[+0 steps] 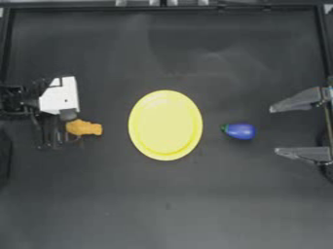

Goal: Put brown chicken wing on plate

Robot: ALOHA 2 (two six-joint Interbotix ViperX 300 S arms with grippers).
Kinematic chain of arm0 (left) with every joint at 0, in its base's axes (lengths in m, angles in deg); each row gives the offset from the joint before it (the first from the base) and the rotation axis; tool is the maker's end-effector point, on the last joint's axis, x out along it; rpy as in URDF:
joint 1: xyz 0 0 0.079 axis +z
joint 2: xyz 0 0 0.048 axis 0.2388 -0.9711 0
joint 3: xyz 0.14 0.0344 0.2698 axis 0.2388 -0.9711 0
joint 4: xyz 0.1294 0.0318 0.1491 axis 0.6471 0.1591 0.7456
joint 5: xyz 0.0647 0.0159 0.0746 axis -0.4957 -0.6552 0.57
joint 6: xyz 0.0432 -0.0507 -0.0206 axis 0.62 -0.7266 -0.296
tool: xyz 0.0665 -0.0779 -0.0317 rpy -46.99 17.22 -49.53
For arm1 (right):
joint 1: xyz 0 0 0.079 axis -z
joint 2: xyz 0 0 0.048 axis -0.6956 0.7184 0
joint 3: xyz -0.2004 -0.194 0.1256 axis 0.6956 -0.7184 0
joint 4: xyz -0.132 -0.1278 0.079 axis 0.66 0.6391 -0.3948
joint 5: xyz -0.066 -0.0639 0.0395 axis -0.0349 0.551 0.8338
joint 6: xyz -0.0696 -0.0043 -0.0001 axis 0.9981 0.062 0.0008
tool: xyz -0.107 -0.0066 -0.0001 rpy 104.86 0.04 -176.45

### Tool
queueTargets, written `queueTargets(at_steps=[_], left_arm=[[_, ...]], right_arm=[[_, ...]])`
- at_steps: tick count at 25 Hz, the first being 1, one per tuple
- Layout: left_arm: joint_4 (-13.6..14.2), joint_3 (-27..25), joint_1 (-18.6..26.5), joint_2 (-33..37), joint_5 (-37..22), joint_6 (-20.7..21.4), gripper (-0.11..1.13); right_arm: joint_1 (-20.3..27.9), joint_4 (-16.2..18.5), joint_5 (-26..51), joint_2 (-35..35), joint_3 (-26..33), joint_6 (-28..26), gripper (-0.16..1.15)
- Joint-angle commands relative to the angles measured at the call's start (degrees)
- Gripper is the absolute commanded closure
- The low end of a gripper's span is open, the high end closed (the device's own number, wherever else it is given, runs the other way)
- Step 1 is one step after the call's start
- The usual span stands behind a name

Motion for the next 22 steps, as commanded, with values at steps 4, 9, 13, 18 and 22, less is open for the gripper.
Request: queueTargets(at_steps=[4, 9, 13, 18, 22], left_arm=[[-0.09, 1.32, 0.35, -3.87, 1.76, 0.09, -0.01], [-0.09, 1.41, 1.23, -7.29, 3.16, 0.09, -0.01], [-0.09, 1.41, 1.85, -9.05, 4.57, 0.09, -0.01], [-0.26, 1.41, 2.02, -11.07, 5.19, 0.0, -0.01], [-1.58, 2.2, 2.02, -12.66, 5.1, 0.0, -0.01]], right_arm=[[0.09, -0.18, -0.26, 0.18, 0.62, -0.09, -0.02], [0.0, -0.26, -0.53, 0.26, 0.26, -0.18, -0.01], [0.0, -0.18, -0.7, 0.18, 0.18, -0.09, -0.02], [0.0, -0.18, -0.7, -0.18, -0.18, -0.09, -0.01], [0.0, -0.18, -0.7, -1.67, -0.79, -0.18, -0.01]])
